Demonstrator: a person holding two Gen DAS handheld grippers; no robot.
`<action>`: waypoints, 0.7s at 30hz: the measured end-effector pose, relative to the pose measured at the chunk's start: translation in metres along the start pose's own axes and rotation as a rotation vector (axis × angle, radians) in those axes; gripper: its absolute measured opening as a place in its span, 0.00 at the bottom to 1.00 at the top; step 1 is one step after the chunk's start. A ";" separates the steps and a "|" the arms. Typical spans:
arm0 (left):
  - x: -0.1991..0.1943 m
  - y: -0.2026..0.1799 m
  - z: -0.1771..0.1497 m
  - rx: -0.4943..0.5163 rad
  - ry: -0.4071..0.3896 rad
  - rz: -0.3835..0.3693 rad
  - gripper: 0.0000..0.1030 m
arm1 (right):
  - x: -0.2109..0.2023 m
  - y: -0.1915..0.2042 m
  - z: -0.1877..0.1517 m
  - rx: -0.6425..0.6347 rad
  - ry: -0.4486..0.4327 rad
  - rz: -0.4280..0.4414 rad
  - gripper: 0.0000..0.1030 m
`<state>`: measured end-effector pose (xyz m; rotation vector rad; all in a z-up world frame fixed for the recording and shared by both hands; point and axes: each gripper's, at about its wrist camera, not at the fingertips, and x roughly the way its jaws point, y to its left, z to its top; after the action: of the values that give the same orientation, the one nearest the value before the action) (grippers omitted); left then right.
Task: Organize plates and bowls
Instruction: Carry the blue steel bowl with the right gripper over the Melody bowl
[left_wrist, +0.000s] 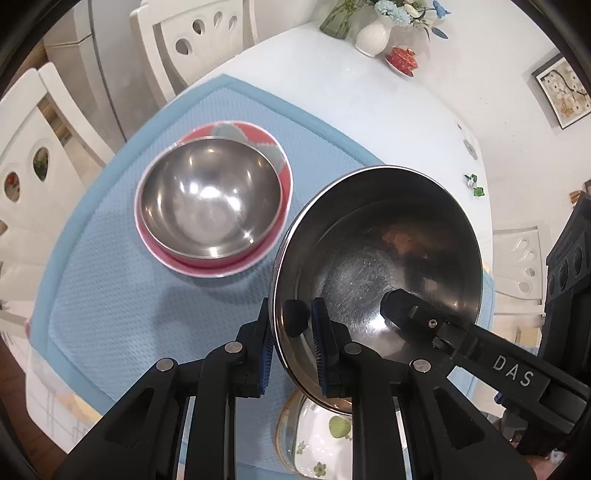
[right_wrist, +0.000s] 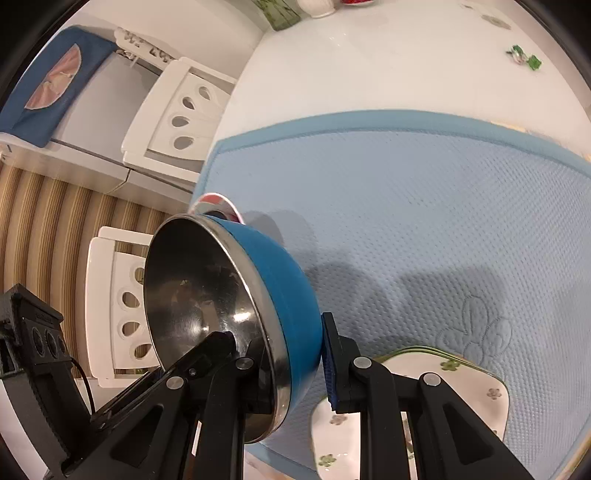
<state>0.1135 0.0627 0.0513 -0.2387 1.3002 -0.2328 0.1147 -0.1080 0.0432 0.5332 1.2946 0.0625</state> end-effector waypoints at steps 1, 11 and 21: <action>-0.003 0.002 0.003 -0.004 -0.005 -0.004 0.15 | 0.000 0.003 0.002 0.002 -0.003 0.004 0.18; -0.005 0.021 0.032 -0.015 -0.016 0.007 0.15 | 0.022 0.047 0.014 -0.017 0.010 0.027 0.18; 0.000 0.066 0.054 -0.032 0.000 0.037 0.15 | 0.067 0.086 0.023 -0.040 0.055 0.028 0.18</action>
<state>0.1679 0.1280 0.0441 -0.2413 1.3085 -0.1804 0.1763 -0.0174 0.0228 0.5183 1.3366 0.1272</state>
